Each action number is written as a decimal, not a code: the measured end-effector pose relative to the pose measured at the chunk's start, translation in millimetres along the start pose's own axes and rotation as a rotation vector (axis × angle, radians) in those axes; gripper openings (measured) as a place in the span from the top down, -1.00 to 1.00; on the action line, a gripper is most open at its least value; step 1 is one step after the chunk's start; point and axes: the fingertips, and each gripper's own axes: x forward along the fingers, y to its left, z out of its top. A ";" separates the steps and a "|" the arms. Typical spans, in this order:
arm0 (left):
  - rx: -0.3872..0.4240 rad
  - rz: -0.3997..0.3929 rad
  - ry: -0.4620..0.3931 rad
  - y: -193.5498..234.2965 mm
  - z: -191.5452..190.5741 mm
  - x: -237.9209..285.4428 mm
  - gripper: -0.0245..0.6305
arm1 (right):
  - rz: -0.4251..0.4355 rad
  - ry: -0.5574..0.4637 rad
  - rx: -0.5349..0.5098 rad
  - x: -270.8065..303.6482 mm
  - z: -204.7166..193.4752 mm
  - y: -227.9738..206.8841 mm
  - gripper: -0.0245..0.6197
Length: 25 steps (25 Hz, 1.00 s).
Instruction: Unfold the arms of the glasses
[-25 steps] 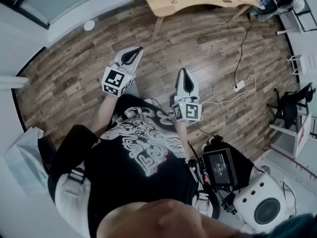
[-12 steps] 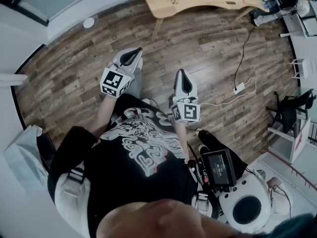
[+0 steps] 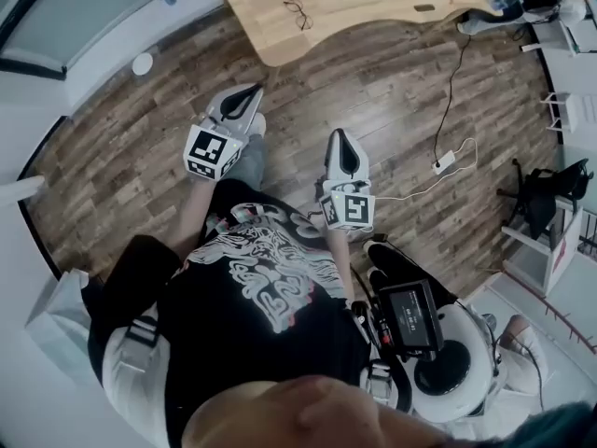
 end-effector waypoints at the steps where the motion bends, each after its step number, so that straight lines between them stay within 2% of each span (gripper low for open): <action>1: 0.008 -0.013 -0.001 13.1 4.4 16.1 0.96 | -0.008 0.005 0.000 18.9 2.1 -7.5 0.93; 5: 0.026 -0.062 0.008 69.9 15.9 76.1 0.96 | 0.019 0.044 -0.004 102.9 5.7 -25.2 0.93; 9: 0.017 -0.076 0.027 128.2 20.7 125.3 0.96 | 0.065 0.080 0.004 179.8 10.7 -31.8 0.93; 12: 0.017 -0.089 0.046 161.1 19.8 153.3 0.96 | 0.067 0.103 -0.027 221.4 11.8 -37.9 0.93; 17: -0.004 -0.084 0.054 196.7 14.4 177.1 0.96 | 0.044 0.167 -0.100 257.8 1.8 -43.4 0.93; 25: -0.045 -0.104 0.106 222.8 -4.9 208.8 0.96 | 0.000 0.311 -0.108 299.3 -38.2 -74.9 0.93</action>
